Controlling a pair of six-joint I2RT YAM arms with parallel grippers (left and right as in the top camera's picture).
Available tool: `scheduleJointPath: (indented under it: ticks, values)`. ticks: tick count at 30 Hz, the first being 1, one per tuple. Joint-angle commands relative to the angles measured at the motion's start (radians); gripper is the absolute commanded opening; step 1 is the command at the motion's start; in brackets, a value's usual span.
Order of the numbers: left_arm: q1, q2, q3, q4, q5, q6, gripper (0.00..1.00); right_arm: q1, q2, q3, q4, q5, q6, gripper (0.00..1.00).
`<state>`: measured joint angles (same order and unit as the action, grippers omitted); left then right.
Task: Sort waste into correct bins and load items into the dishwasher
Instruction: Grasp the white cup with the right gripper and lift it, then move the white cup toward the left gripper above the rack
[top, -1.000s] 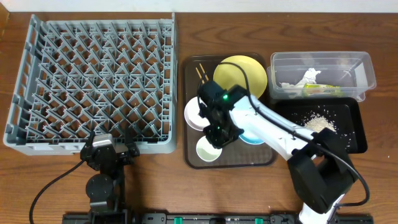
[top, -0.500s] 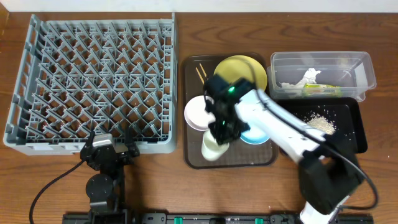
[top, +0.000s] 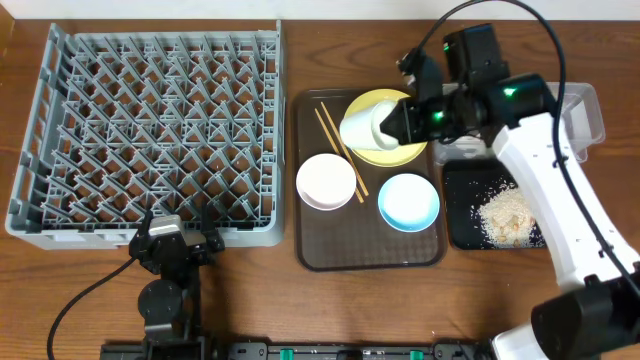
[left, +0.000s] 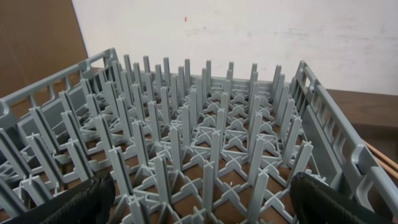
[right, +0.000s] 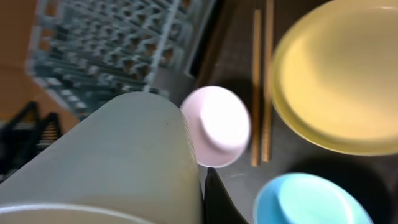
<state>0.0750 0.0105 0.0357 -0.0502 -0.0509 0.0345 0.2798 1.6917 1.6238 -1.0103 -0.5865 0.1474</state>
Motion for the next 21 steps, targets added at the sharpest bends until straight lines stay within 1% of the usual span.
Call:
scheduleJointPath:
  ticks: [1, 7, 8, 9, 10, 12, 15, 17, 21]
  values:
    - [0.002, -0.006, -0.032, -0.016, -0.001, 0.014, 0.91, -0.026, 0.027, -0.003, 0.005, -0.256, -0.073, 0.01]
    - [0.002, -0.006, -0.032, -0.015, -0.001, 0.013, 0.91, -0.050, 0.060, -0.003, 0.026, -0.355, -0.078, 0.01]
    - [0.002, -0.006, -0.031, 0.018, 0.025, -0.027, 0.91, -0.057, 0.067, -0.003, 0.040, -0.392, -0.078, 0.01]
    - [0.002, -0.006, -0.031, 0.050, 0.085, -0.090, 0.91, -0.065, 0.078, -0.003, 0.062, -0.431, -0.078, 0.01]
    - [0.002, -0.006, -0.031, 0.095, 0.179, -0.156, 0.91, -0.072, 0.087, -0.003, 0.087, -0.470, -0.078, 0.01]
    - [0.002, -0.006, -0.031, 0.153, 0.283, -0.217, 0.91, -0.083, 0.103, -0.003, 0.130, -0.518, -0.076, 0.01]
    - [0.002, -0.002, -0.020, 0.168, 0.304, -0.336, 0.91, -0.090, 0.111, -0.003, 0.171, -0.545, -0.066, 0.01]
    - [0.003, 0.018, -0.003, 0.168, 0.302, -0.394, 0.91, -0.090, 0.110, -0.003, 0.193, -0.545, -0.054, 0.01]
    - [0.002, 0.133, 0.070, 0.167, 0.307, -0.479, 0.91, -0.090, 0.109, -0.003, 0.234, -0.552, -0.020, 0.01]
